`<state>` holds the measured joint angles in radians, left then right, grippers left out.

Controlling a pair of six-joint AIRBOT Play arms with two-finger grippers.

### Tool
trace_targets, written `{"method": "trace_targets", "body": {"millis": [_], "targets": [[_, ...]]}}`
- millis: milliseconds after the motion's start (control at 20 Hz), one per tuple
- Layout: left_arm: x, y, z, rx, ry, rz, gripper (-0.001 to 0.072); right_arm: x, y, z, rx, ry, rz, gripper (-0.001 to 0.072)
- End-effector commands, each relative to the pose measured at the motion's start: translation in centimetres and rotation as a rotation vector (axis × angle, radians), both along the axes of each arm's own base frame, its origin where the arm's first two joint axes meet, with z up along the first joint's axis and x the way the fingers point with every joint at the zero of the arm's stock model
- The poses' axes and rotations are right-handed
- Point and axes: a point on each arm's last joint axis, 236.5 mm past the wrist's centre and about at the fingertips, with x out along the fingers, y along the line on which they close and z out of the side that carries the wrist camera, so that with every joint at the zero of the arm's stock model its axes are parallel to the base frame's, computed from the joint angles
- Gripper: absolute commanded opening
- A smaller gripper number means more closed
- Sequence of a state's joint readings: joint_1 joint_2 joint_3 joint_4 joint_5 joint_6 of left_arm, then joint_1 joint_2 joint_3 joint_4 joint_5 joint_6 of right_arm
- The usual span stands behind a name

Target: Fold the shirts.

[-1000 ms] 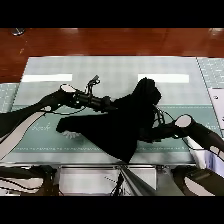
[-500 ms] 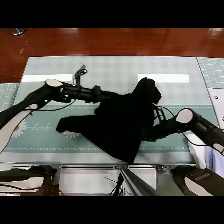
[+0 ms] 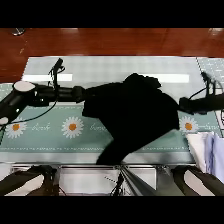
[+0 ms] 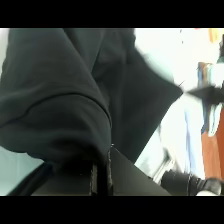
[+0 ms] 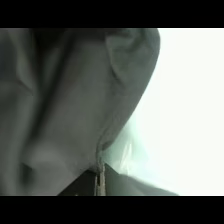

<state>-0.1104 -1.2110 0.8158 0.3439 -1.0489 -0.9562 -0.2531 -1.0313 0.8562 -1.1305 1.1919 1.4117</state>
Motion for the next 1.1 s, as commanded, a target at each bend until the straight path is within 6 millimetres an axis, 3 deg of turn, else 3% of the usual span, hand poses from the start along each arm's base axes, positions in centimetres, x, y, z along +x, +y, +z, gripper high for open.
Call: {"method": "trace_targets", "body": {"millis": [0,200,400,500,600,700,800,850,900,950,1000,1050], "targets": [[-4.5,1.5,-2.9,0.029,0.059,0.008,0.0025,6.5,-0.7,4.8,0.095,-0.14,-0.012,0.0025],[-9.5,3.1,-6.4,0.035,0.147,0.05,0.0025,14.0,5.1,7.8,0.188,-0.207,0.129,0.0025],[-10.6,5.2,-7.6,0.042,0.185,0.132,0.0025,19.8,11.4,10.1,0.223,-0.262,0.227,0.0025],[-11.4,6.6,-9.2,0.119,0.226,0.135,0.0025,21.1,13.9,10.7,0.258,-0.27,0.267,0.0025],[-12.2,8.3,-10.9,0.205,0.283,0.152,0.0025,21.6,14.8,11.0,0.291,-0.272,0.275,0.0025],[-12.7,10.2,-12.2,0.275,0.323,0.179,0.0025,21.6,14.4,11.1,0.305,-0.266,0.271,0.0026],[-12.4,10.7,-12.3,0.273,0.324,0.199,0.0025,20.7,13.7,10.5,0.297,-0.221,0.287,0.0027],[-12.3,10.3,-11.9,0.248,0.329,0.203,0.0027,20.2,13.2,10.0,0.281,-0.196,0.294,0.0133],[-12.2,9.7,-11.4,0.213,0.335,0.205,0.0069,19.6,12.7,9.6,0.269,-0.167,0.307,0.0438],[-12.1,9.2,-10.8,0.178,0.342,0.205,0.0366,18.8,12.3,9.0,0.247,-0.134,0.322,0.0628],[-12.2,8.8,-10.3,0.16,0.341,0.188,0.0696,18.2,11.3,8.3,0.206,-0.099,0.33,0.0623],[-12.3,8.6,-9.5,0.162,0.314,0.14,0.0702,17.2,9.7,7.5,0.149,-0.051,0.333,0.0622]]}}
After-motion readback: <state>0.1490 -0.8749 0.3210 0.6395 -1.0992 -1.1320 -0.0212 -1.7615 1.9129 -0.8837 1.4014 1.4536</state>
